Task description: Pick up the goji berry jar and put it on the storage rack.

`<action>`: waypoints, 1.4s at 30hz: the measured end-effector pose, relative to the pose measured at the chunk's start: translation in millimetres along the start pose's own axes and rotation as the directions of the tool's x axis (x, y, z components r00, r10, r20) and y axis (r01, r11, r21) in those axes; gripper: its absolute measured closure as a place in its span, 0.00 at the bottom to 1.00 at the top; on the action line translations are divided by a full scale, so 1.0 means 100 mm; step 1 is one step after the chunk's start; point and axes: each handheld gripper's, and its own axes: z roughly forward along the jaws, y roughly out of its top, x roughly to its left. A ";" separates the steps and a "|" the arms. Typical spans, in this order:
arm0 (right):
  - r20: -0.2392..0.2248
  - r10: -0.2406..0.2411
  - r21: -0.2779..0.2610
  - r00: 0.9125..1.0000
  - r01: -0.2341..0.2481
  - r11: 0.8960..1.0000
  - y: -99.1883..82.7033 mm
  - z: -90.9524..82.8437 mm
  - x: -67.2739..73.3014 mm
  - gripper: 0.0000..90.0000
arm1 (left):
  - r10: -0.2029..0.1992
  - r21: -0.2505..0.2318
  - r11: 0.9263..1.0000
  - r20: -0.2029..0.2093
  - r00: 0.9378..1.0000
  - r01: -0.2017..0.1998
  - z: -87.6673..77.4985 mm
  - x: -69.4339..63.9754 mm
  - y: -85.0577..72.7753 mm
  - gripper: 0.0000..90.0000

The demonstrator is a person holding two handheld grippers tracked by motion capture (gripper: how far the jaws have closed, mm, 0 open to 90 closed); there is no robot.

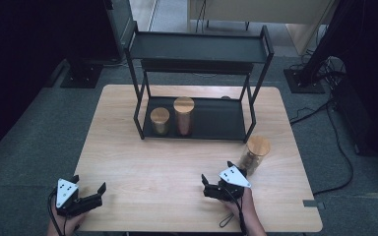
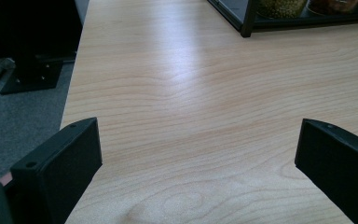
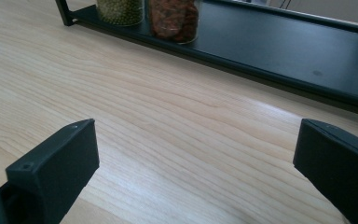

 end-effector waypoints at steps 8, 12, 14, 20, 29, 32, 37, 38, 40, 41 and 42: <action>0.016 0.000 0.002 1.000 0.000 1.000 -0.05 -0.10 -0.11 0.00 | 0.002 0.000 1.000 -0.002 1.000 -0.002 0.00 0.00 0.00 0.01; 0.022 0.011 -0.002 1.000 -0.011 1.000 -0.07 -0.14 -0.18 0.00 | 0.002 0.000 1.000 -0.003 1.000 -0.002 0.00 0.00 0.00 0.01; 0.025 0.016 -0.002 1.000 -0.016 1.000 -0.08 -0.16 -0.21 0.00 | 0.002 0.001 1.000 -0.003 1.000 -0.002 0.00 0.00 0.00 0.01; 0.038 0.013 0.000 0.999 -0.013 1.000 -0.12 -0.23 -0.30 0.00 | 0.001 0.001 1.000 -0.005 1.000 -0.001 0.00 0.00 0.00 0.01; 0.040 0.002 0.004 0.999 -0.002 1.000 -0.18 -0.35 -0.42 0.00 | 0.001 0.001 1.000 -0.005 1.000 -0.001 0.00 0.00 0.00 0.01; 0.027 0.005 -0.002 1.000 -0.005 1.000 -0.20 -0.39 -0.45 0.00 | 0.002 0.002 1.000 -0.006 1.000 -0.002 0.00 0.00 0.00 0.01; 0.016 0.003 0.001 1.000 -0.003 1.000 -0.23 -0.45 -0.50 0.00 | 0.001 0.002 1.000 -0.006 1.000 -0.001 0.00 0.00 0.00 0.01; 0.017 0.001 0.005 1.000 -0.001 1.000 -0.24 -0.47 -0.52 0.00 | 0.001 0.002 1.000 -0.006 1.000 -0.001 0.00 0.00 0.00 0.01; 0.015 0.002 0.005 1.000 -0.002 1.000 -0.25 -0.49 -0.56 0.00 | 0.001 0.002 1.000 -0.006 1.000 -0.001 0.00 0.00 0.00 0.01; 0.015 0.006 0.003 1.000 -0.006 1.000 -0.26 -0.50 -0.58 0.00 | 0.001 0.002 1.000 -0.006 1.000 -0.001 0.00 0.00 0.00 0.01; 0.015 0.011 0.002 1.000 -0.011 1.000 -0.26 -0.51 -0.60 0.00 | 0.001 0.002 1.000 -0.006 1.000 -0.001 0.00 0.00 0.00 0.01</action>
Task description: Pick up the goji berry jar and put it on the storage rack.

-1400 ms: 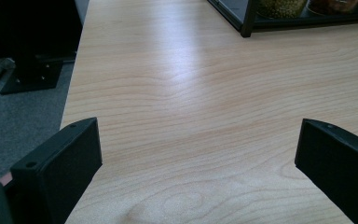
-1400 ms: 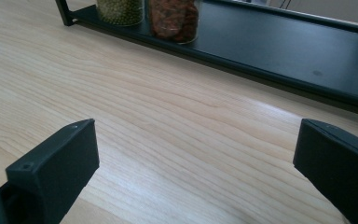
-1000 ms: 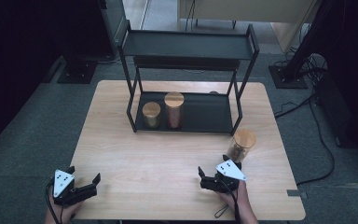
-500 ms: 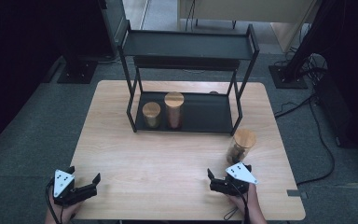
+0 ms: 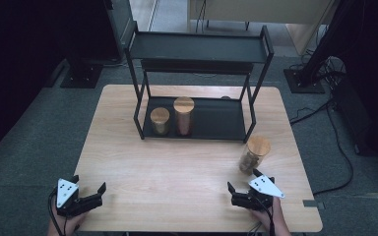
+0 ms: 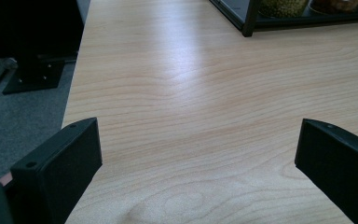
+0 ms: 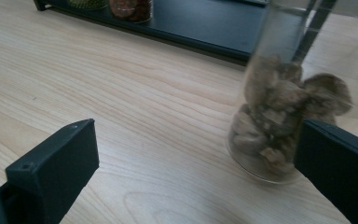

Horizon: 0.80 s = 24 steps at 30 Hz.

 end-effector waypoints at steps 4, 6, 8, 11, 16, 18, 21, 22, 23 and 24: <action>-0.004 0.013 -0.012 1.000 -0.013 1.000 -0.02 -0.05 -0.07 0.00 | 0.001 0.000 1.000 -0.001 1.000 -0.001 0.00 0.00 0.00 0.01; 0.000 0.007 -0.010 1.000 -0.007 1.000 -0.03 -0.07 -0.10 0.00 | 0.000 0.000 1.000 -0.001 1.000 0.000 0.00 0.00 0.00 0.01; 0.005 0.004 -0.012 1.000 -0.004 1.000 -0.05 -0.09 -0.14 0.00 | 0.001 0.000 1.000 -0.001 1.000 -0.001 0.00 0.00 0.00 0.01; 0.014 0.012 -0.011 1.000 -0.011 1.000 -0.06 -0.13 -0.19 0.00 | 0.001 0.002 1.000 -0.002 1.000 -0.001 0.00 0.00 0.00 0.01; 0.038 0.013 -0.003 0.999 -0.013 1.000 -0.10 -0.18 -0.30 0.00 | 0.004 0.002 1.000 -0.004 1.000 -0.004 0.00 0.00 0.00 0.01; 0.046 0.016 -0.003 0.999 -0.016 1.000 -0.11 -0.20 -0.34 0.00 | 0.004 0.002 1.000 -0.005 1.000 -0.004 0.00 0.00 0.00 0.01; 0.063 0.017 0.002 0.998 -0.017 1.000 -0.13 -0.23 -0.39 0.00 | 0.002 0.001 1.000 -0.006 1.000 -0.002 0.00 0.00 0.00 0.01; 0.069 0.014 0.001 0.998 -0.014 1.000 -0.13 -0.24 -0.42 0.00 | 0.001 0.000 1.000 -0.006 1.000 -0.001 0.00 0.00 0.00 0.01; 0.072 0.015 0.002 0.997 -0.015 1.000 -0.14 -0.26 -0.44 0.00 | -0.001 0.000 1.000 -0.005 1.000 0.001 0.00 0.00 0.00 0.01; 0.076 0.016 0.000 0.997 -0.016 1.000 -0.15 -0.27 -0.45 0.00 | -0.002 0.000 1.000 -0.005 1.000 0.002 0.00 0.00 0.00 0.01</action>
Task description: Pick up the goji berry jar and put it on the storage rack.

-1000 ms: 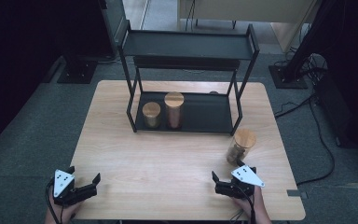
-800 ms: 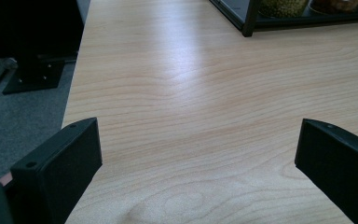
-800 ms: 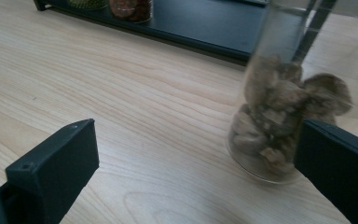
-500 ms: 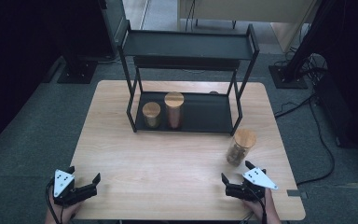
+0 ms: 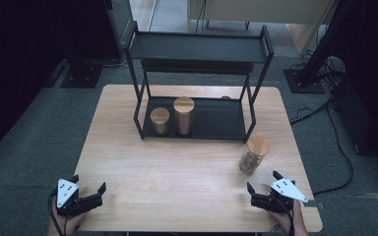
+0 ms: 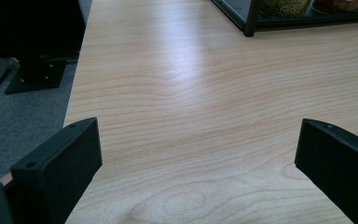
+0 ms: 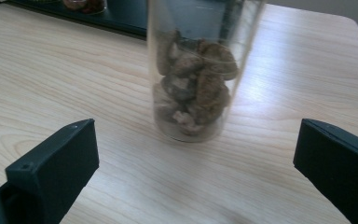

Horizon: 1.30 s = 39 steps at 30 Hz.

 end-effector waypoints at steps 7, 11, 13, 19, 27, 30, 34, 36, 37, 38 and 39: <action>0.028 0.003 0.006 1.000 -0.003 1.000 -0.04 -0.07 -0.13 0.00 | 0.003 0.001 1.000 0.000 1.000 -0.003 0.00 0.00 0.00 0.01; 0.052 0.016 0.007 0.999 -0.016 1.000 -0.07 -0.13 -0.23 0.00 | 0.005 0.002 1.000 0.000 1.000 -0.005 0.00 0.00 0.00 0.01; 0.079 0.020 0.012 0.997 -0.021 1.000 -0.10 -0.16 -0.29 0.00 | 0.004 0.002 1.000 -0.001 1.000 -0.004 0.00 0.00 0.00 0.01; 0.118 0.030 0.011 0.993 -0.031 0.999 -0.16 -0.27 -0.44 0.00 | 0.007 0.001 1.000 -0.004 1.000 -0.007 0.00 -0.01 0.00 0.01; 0.168 0.030 0.023 0.985 -0.034 0.999 -0.22 -0.37 -0.59 0.00 | 0.011 0.003 1.000 -0.005 1.000 -0.011 0.00 -0.01 0.00 0.01; 0.180 0.030 0.026 0.983 -0.035 0.999 -0.23 -0.39 -0.63 0.00 | 0.012 0.002 1.000 -0.006 1.000 -0.012 0.00 -0.01 0.00 0.01; 0.193 0.039 0.029 0.980 -0.046 0.999 -0.25 -0.42 -0.69 0.00 | 0.013 0.004 1.000 -0.007 1.000 -0.013 0.00 -0.01 0.00 0.01; 0.216 0.023 0.047 0.976 -0.034 0.998 -0.27 -0.44 -0.71 0.00 | 0.014 0.007 1.000 -0.006 1.000 -0.014 0.00 -0.01 0.00 0.01; 0.216 0.025 0.048 0.976 -0.036 0.998 -0.27 -0.45 -0.73 0.00 | 0.014 0.007 1.000 -0.006 1.000 -0.014 0.00 -0.01 0.00 0.01; 0.218 0.032 0.046 0.975 -0.043 0.998 -0.28 -0.46 -0.74 0.00 | 0.012 0.007 1.000 -0.008 1.000 -0.012 0.00 -0.01 0.00 0.01; 0.222 0.034 0.045 0.975 -0.045 0.998 -0.28 -0.47 -0.75 0.00 | 0.010 0.008 1.000 -0.011 1.000 -0.010 0.01 -0.01 0.00 0.01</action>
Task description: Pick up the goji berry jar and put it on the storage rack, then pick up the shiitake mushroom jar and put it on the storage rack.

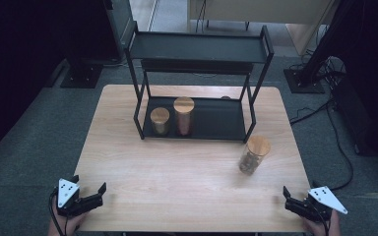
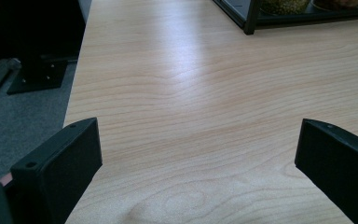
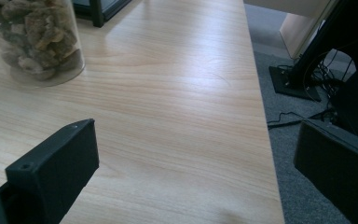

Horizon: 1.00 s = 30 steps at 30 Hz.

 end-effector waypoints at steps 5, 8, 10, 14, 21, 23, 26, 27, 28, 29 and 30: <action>0.000 0.015 -0.004 1.000 -0.015 1.000 -0.01 -0.02 -0.04 0.00 | 0.007 -0.002 1.000 -0.001 1.000 -0.007 -0.01 0.00 0.00 0.01; -0.007 0.006 0.000 1.000 -0.006 1.000 0.00 -0.01 -0.03 0.00 | 0.006 -0.002 1.000 0.001 1.000 -0.006 -0.01 0.00 0.00 0.01; -0.011 -0.006 0.007 1.000 0.006 1.000 0.00 0.01 -0.01 0.00 | 0.005 -0.006 1.000 0.002 1.000 -0.005 -0.01 0.00 0.00 0.01; -0.033 -0.028 0.013 0.999 0.028 1.000 0.03 0.04 0.03 0.00 | 0.008 -0.001 1.000 0.004 1.000 -0.008 0.00 -0.01 0.00 0.01; -0.062 -0.019 0.012 0.998 0.020 1.000 0.05 0.07 0.04 0.00 | 0.005 0.000 1.000 -0.005 1.000 -0.005 0.00 -0.01 0.00 0.01; -0.069 -0.016 0.010 0.997 0.017 1.000 0.06 0.08 0.05 0.00 | 0.003 0.001 1.000 -0.006 1.000 -0.003 0.00 -0.01 0.00 0.01; -0.079 -0.023 0.012 0.997 0.024 1.000 0.07 0.10 0.07 0.00 | 0.006 0.002 1.000 -0.005 1.000 -0.006 0.00 -0.01 0.00 0.01; -0.082 -0.024 0.012 0.996 0.025 1.000 0.08 0.11 0.08 0.00 | 0.008 0.003 1.000 -0.004 1.000 -0.008 0.00 -0.01 0.00 0.01; -0.087 -0.027 0.012 0.996 0.028 1.000 0.08 0.11 0.10 0.00 | 0.010 0.003 1.000 -0.003 1.000 -0.010 0.00 -0.01 0.00 0.01; -0.093 -0.032 0.013 0.995 0.033 0.999 0.09 0.12 0.11 0.00 | 0.011 0.003 1.000 -0.001 1.000 -0.011 0.00 -0.01 0.00 0.01; -0.098 -0.036 0.011 0.995 0.037 0.999 0.10 0.13 0.13 0.00 | 0.009 0.004 1.000 -0.001 1.000 -0.009 0.00 -0.01 0.00 0.01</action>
